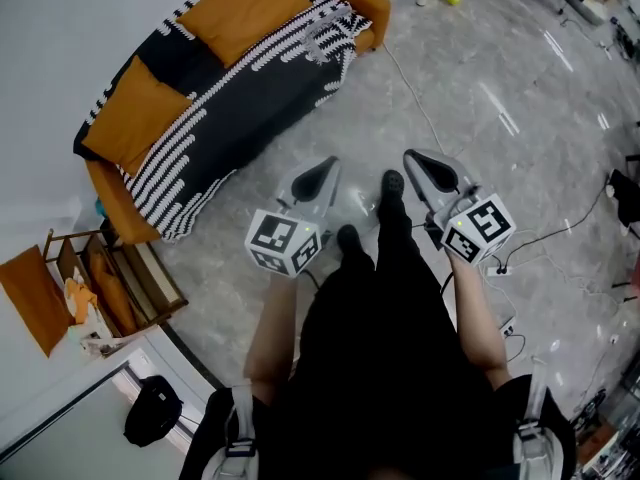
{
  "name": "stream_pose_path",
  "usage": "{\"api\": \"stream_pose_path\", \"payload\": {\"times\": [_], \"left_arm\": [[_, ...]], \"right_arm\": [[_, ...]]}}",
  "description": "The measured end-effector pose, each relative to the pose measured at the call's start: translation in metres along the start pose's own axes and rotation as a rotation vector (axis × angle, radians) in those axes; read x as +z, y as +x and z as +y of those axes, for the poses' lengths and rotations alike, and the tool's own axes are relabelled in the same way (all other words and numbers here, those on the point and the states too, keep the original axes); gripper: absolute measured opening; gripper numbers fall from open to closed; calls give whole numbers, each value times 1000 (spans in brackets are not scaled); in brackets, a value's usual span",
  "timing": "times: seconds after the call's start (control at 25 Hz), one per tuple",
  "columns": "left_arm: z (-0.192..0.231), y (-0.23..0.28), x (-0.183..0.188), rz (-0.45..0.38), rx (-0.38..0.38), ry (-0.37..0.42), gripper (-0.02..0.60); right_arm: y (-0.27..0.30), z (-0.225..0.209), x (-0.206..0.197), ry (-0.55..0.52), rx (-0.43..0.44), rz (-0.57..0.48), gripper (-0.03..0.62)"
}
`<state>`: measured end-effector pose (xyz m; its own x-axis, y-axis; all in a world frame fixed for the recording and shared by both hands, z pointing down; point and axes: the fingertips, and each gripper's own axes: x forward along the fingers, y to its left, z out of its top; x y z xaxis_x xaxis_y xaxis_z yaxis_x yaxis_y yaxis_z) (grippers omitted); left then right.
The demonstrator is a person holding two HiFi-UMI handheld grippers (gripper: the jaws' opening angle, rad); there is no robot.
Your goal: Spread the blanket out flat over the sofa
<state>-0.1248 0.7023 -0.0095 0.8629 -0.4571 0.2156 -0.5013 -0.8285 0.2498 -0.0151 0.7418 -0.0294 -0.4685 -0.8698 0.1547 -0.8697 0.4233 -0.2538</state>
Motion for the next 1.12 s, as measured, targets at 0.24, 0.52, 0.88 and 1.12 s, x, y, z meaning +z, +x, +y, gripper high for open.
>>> {"api": "stream_pose_path", "payload": {"times": [0.24,0.52,0.88,1.12], "left_arm": [[25,43,11,17,33,0,2],[55,105,41,23,87,3,2],[74,185,60,46,183,13,2],[81,210,65,67,242,22,2]], "right_arm": [[28,-54,13,2,7,-3,2],[61,-124,43,-8,23,0,2],[89,-212,58,1,107,22,2],[105,-247,61,14,159,41,2]]}}
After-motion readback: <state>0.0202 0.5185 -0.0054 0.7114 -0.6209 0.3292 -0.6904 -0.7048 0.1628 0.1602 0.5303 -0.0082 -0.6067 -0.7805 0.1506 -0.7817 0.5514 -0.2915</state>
